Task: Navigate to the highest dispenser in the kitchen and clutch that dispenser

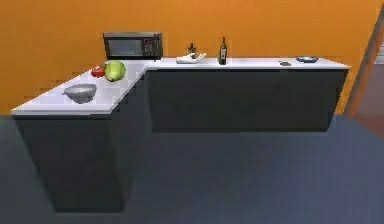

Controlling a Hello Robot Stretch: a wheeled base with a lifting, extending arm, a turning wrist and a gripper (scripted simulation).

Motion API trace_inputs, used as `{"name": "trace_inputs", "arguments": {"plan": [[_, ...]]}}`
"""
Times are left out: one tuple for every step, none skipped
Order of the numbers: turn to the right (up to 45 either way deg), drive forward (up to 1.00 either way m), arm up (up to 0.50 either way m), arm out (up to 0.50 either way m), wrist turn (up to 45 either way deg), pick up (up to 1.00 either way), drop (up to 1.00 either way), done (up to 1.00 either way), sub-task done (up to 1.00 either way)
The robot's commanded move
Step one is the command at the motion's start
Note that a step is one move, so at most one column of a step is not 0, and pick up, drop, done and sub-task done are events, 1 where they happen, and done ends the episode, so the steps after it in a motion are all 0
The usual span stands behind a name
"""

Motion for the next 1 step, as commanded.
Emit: {"name": "trace_inputs", "arguments": {"plan": [[0.0, 0.25, 0.0, 0.0, 0.0, 0.0, 0.0, 0.0, 0.0]]}}
